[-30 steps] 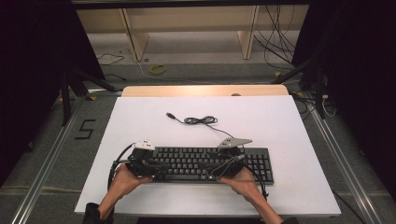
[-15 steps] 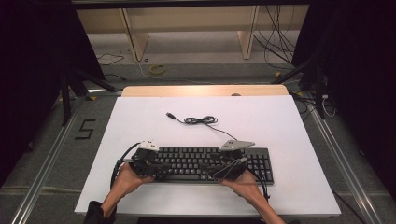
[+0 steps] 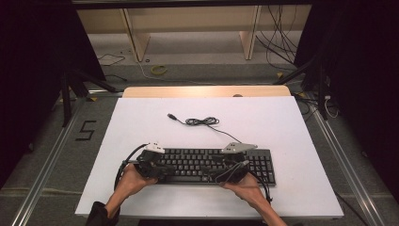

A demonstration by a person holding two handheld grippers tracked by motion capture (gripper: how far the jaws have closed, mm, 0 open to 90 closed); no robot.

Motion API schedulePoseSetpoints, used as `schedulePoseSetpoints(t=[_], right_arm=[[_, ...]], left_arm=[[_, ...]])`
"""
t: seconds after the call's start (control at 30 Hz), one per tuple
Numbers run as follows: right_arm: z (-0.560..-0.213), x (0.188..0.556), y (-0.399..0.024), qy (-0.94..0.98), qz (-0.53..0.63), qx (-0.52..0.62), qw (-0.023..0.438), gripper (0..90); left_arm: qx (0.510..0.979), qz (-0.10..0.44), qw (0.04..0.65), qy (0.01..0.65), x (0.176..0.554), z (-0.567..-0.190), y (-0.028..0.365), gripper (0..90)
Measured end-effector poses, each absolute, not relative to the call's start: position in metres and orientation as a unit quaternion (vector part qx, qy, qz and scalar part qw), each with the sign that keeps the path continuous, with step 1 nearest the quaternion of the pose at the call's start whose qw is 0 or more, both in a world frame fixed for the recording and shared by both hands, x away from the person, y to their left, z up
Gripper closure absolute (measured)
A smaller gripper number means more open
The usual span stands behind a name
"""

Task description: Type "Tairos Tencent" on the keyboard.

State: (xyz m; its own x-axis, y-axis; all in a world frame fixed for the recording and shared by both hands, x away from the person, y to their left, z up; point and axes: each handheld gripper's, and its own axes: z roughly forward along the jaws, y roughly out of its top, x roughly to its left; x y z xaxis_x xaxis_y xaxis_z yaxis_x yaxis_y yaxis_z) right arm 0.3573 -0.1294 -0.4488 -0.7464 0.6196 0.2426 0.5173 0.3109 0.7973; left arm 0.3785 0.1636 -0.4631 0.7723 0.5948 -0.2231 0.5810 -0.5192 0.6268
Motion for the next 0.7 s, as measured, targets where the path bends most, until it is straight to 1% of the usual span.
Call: schedulePoseSetpoints(t=[0.37, 0.7], right_arm=[[-0.4471, 0.3543, -0.1299, 0.808, 0.472, 0.348, 0.054, 35.4], [-0.4455, 0.3522, -0.1307, 0.808, 0.473, 0.347, 0.055, 35.8]], left_arm=[[0.876, 0.01, 0.338, 0.343, 0.3809, -0.4701, 0.162, 89.0], [0.876, 0.015, 0.339, 0.343, 0.3799, -0.4713, 0.1625, 89.2]])
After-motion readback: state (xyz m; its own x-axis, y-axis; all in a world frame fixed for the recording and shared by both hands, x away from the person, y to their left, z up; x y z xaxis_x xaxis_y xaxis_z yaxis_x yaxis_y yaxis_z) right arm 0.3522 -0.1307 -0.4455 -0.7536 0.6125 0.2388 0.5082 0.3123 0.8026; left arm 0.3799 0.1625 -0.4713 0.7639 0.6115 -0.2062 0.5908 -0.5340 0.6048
